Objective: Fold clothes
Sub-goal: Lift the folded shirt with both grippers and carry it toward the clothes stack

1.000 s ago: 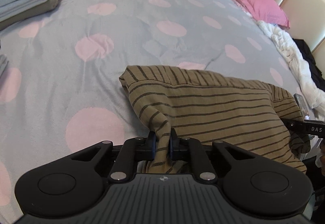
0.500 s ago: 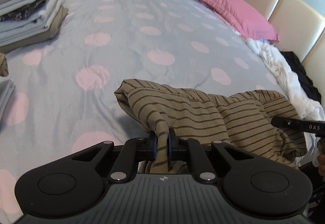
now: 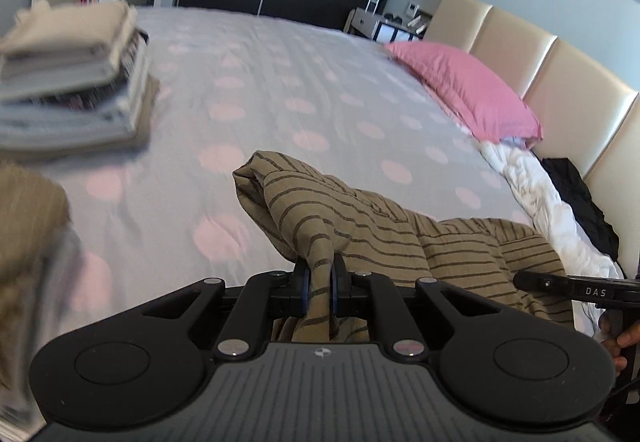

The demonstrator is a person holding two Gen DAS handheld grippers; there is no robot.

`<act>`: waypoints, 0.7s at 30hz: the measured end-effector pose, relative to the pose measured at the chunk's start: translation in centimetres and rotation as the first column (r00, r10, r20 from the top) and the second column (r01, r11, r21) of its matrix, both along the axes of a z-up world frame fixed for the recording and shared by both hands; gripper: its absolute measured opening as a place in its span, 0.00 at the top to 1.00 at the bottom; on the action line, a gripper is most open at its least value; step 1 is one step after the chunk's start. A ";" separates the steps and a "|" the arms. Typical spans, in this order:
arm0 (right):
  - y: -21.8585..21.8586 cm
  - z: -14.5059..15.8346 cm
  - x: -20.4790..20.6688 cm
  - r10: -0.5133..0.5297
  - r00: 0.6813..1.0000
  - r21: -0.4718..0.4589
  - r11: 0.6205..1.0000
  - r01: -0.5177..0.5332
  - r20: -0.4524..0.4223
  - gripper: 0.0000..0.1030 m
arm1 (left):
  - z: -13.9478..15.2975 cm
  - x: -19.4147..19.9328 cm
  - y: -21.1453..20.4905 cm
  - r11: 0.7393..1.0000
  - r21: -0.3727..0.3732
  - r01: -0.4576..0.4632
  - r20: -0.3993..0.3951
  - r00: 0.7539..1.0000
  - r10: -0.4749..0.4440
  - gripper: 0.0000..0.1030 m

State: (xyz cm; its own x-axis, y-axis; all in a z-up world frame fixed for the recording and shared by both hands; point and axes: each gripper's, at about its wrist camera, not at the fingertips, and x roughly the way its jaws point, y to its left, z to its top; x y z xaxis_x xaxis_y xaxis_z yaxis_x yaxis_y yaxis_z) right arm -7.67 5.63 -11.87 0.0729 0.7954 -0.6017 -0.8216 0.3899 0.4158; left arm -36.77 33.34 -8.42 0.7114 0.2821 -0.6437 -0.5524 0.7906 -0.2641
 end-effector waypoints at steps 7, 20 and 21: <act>6.5 4.3 -2.9 0.120 0.993 0.073 0.990 -0.118 -0.022 0.88 | 5.3 -4.8 3.4 0.994 0.085 -0.069 -0.009 0.998 0.069 0.93; 22.5 11.7 -16.3 0.406 0.911 0.133 0.909 -0.394 -0.072 0.89 | 13.0 -17.4 12.1 0.929 0.203 -0.308 -0.092 0.939 0.332 0.93; 23.7 12.0 -17.5 0.425 0.902 0.135 0.901 -0.413 -0.077 0.89 | 13.1 -18.2 12.7 0.923 0.208 -0.325 -0.101 0.931 0.351 0.93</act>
